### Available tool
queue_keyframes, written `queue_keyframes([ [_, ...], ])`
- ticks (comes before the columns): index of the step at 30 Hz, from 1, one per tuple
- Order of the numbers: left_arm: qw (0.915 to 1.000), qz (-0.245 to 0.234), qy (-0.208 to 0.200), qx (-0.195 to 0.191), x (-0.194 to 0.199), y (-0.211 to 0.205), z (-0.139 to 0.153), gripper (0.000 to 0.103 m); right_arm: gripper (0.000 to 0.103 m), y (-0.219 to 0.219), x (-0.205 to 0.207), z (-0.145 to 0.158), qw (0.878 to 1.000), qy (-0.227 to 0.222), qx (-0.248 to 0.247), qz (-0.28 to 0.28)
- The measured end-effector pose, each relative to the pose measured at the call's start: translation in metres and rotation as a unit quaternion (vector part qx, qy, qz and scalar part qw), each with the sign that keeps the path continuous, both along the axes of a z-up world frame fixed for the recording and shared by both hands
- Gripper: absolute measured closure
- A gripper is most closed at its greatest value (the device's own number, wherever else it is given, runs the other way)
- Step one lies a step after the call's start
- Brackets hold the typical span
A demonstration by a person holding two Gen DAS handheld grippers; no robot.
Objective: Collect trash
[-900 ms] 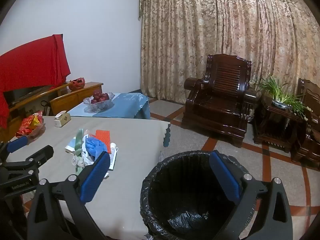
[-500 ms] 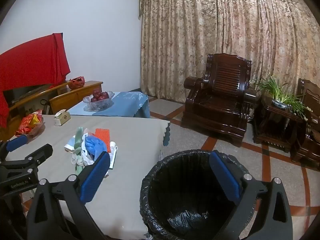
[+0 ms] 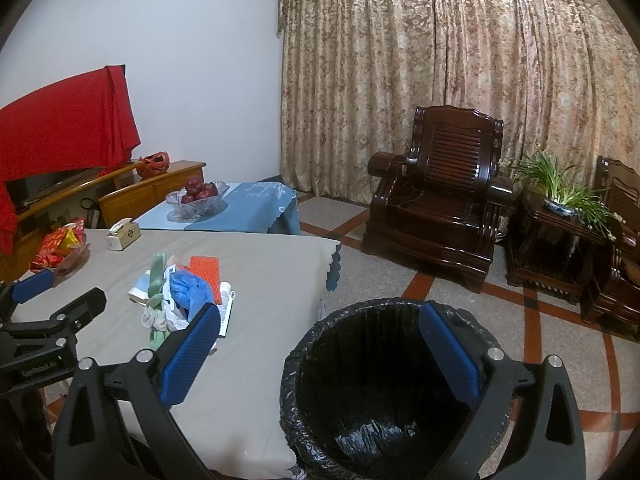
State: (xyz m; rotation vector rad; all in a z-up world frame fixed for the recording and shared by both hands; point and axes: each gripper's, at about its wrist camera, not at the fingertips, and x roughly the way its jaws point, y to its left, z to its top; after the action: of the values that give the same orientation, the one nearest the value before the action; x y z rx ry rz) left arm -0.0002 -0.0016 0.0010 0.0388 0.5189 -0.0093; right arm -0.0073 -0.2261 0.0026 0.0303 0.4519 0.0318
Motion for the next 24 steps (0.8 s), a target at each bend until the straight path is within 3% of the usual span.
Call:
queue_keyframes([
  [24,1.0,0.0,0.001,0.0,0.0007,0.0,-0.0006,0.005,0.006,0.0036,0.0065,-0.0044,1.0,0.004,0.0,0.0],
])
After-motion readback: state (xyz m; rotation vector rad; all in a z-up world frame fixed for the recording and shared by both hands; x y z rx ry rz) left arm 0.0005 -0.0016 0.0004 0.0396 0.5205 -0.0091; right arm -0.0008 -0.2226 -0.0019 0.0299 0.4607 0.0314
